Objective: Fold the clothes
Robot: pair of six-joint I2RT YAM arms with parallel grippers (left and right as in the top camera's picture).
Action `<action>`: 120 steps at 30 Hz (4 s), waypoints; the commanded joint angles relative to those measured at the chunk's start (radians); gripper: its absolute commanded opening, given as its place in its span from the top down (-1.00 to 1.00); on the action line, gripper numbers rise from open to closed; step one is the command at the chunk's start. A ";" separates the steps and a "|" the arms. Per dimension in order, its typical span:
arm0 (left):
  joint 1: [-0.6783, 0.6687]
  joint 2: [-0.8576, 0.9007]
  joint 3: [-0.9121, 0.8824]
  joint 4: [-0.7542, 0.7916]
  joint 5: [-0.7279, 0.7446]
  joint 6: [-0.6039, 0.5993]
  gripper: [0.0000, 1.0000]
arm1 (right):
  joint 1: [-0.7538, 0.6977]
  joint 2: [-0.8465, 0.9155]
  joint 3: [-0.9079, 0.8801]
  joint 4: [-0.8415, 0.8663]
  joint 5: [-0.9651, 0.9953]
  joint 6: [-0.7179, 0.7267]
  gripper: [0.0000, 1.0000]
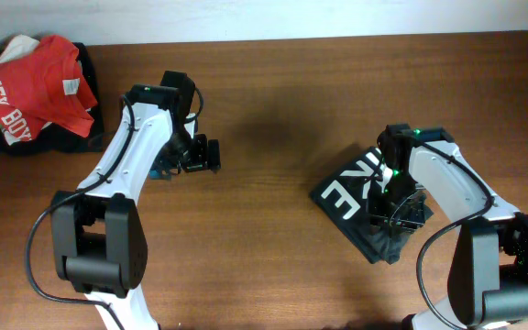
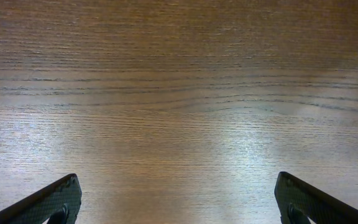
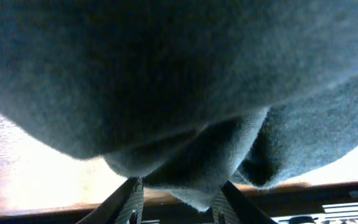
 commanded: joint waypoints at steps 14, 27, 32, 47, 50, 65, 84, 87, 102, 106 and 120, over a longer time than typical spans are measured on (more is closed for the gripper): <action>-0.005 -0.001 -0.001 0.003 0.008 0.009 -0.98 | 0.007 -0.027 -0.283 0.193 -0.155 0.111 0.92; -0.006 -0.001 -0.001 0.002 0.008 0.009 -0.98 | 0.006 -0.151 0.092 0.150 -0.041 0.086 0.92; -0.006 -0.001 -0.001 -0.005 0.008 0.009 -0.98 | 0.006 0.110 0.047 0.168 -0.038 0.086 0.92; -0.241 0.087 -0.001 0.449 0.586 0.155 -0.98 | 0.006 -0.381 0.550 -0.230 -0.137 0.074 -0.97; -0.344 0.205 -0.001 0.554 0.676 0.167 -0.98 | 0.006 -0.408 0.555 -0.249 -0.136 0.058 -0.97; -0.477 0.414 -0.001 0.780 0.694 0.050 0.75 | 0.006 -0.408 0.552 -0.301 -0.127 0.013 -0.97; 0.409 0.415 0.000 0.644 0.422 0.012 -0.98 | 0.006 -0.345 0.552 -0.308 -0.076 0.004 -0.97; 0.363 0.435 0.000 0.767 0.464 0.158 -0.68 | 0.006 -0.345 0.552 -0.308 -0.076 0.004 -0.97; 0.281 0.477 0.419 0.368 0.143 0.426 0.99 | 0.006 -0.345 0.552 -0.327 -0.076 0.004 -0.97; 0.324 0.477 0.723 0.191 -0.004 0.451 1.00 | 0.006 -0.345 0.552 -0.336 -0.069 0.003 -0.97; 0.544 0.477 0.999 0.325 0.077 0.336 1.00 | 0.006 -0.342 0.552 -0.342 -0.064 0.016 -0.97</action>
